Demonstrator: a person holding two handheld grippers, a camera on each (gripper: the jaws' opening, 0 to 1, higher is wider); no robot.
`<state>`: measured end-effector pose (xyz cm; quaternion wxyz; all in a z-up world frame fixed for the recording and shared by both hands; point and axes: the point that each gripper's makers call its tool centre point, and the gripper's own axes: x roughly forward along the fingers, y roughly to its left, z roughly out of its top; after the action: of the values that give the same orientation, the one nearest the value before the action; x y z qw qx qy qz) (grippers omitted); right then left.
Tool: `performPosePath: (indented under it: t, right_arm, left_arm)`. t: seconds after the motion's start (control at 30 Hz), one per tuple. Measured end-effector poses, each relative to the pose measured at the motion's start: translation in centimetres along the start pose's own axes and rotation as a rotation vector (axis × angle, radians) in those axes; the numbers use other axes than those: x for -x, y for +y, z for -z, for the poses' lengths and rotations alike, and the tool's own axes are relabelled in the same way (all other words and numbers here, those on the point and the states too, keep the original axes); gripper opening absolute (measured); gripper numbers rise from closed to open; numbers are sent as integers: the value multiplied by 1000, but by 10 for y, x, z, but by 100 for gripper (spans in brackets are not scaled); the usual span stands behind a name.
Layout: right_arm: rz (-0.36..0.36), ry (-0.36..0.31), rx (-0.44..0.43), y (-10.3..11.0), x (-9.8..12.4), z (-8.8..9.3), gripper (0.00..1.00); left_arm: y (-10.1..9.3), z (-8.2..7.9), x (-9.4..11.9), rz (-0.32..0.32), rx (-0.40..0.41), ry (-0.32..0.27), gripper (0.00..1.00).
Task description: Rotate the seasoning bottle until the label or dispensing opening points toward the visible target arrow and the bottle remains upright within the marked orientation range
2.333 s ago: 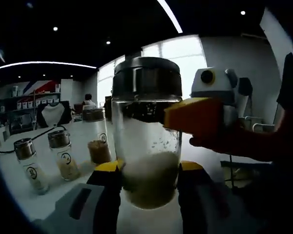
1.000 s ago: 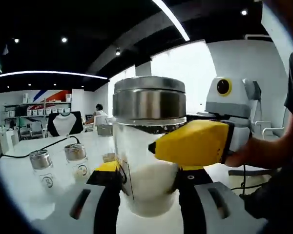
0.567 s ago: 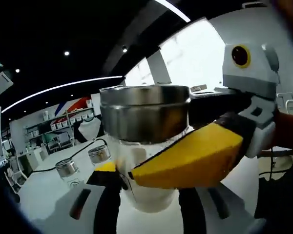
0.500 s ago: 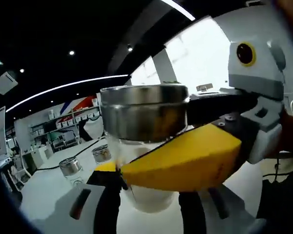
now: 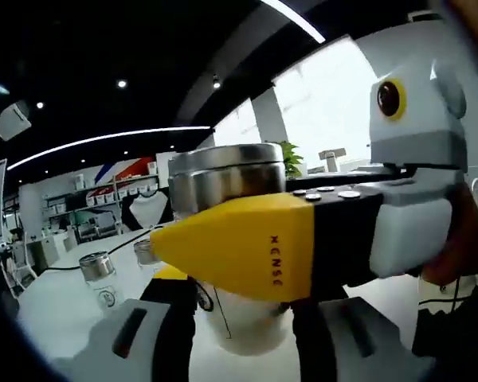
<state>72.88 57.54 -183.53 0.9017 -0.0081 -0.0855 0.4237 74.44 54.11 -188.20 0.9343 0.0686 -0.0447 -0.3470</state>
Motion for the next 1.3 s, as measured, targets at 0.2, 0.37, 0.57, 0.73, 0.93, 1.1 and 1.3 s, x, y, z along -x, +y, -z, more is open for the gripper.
performPosePath:
  t: [0.2, 0.37, 0.57, 0.73, 0.93, 1.1, 1.3]
  right_arm:
    - [-180, -1, 128, 22, 7, -5, 39]
    - [-261, -21, 35, 26, 14, -8, 39]
    - [-192, 15, 125, 18, 8, 0, 39]
    - [-44, 18, 39, 4, -1, 0, 38]
    - [61, -1, 38, 4, -6, -1, 39]
    - [55, -20, -11, -2, 0, -5, 38]
    - [-105, -30, -19, 9, 6, -13, 37]
  left_arm:
    - [-15, -8, 10, 233, 110, -46, 45]
    - [-22, -13, 17, 281, 39, -37, 45]
    - [-8, -2, 11, 147, -36, 47, 45]
    - [16, 0, 5, -113, -48, 80, 45]
    - [21, -1, 7, -224, -88, 68, 45]
    - [12, -7, 4, -114, -63, 17, 45]
    - [-3, -17, 7, 83, -30, -55, 47]
